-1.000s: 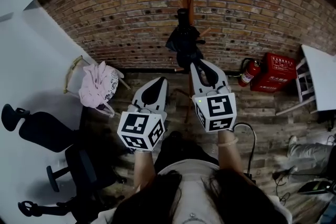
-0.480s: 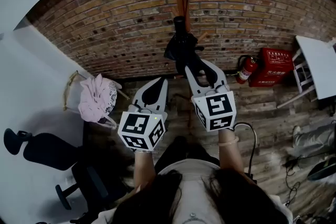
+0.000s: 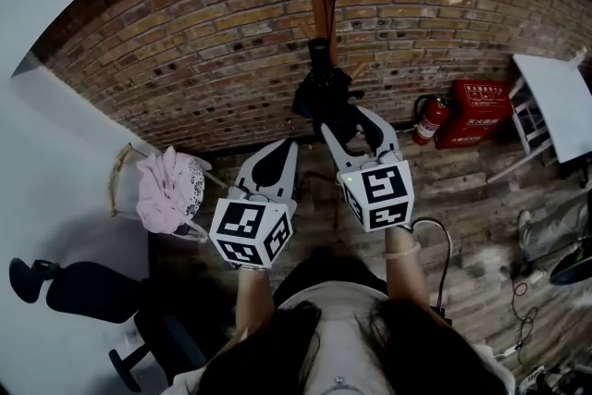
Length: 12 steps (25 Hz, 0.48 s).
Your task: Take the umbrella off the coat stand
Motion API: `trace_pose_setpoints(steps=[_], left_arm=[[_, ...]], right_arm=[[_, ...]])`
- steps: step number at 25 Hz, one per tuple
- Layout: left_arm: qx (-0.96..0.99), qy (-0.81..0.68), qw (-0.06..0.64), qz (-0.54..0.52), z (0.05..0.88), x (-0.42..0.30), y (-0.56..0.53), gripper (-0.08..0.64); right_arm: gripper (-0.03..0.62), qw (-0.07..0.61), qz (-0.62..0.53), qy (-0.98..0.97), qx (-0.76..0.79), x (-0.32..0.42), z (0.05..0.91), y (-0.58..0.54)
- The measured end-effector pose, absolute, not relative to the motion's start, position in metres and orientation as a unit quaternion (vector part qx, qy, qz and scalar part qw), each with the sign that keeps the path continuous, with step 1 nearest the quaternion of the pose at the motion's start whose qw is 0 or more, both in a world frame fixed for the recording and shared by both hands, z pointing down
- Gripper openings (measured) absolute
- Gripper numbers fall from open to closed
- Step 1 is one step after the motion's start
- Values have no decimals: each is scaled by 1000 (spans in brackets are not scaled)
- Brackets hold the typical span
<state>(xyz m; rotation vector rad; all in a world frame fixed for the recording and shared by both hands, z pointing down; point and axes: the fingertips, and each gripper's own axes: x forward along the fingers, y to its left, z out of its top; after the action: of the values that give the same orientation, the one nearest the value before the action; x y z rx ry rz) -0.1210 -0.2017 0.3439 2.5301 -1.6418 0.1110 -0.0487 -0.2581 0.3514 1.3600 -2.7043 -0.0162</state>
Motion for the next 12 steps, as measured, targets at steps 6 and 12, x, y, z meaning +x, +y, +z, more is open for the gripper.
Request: trace_pose_setpoints(steps=[6, 12], left_arm=[[843, -532, 64, 38, 349, -131, -212, 9], [851, -520, 64, 45, 353, -137, -223, 9]], right_arm=[[252, 67, 0, -882, 466, -53, 363, -270], [268, 79, 13, -874, 479, -56, 377, -282]])
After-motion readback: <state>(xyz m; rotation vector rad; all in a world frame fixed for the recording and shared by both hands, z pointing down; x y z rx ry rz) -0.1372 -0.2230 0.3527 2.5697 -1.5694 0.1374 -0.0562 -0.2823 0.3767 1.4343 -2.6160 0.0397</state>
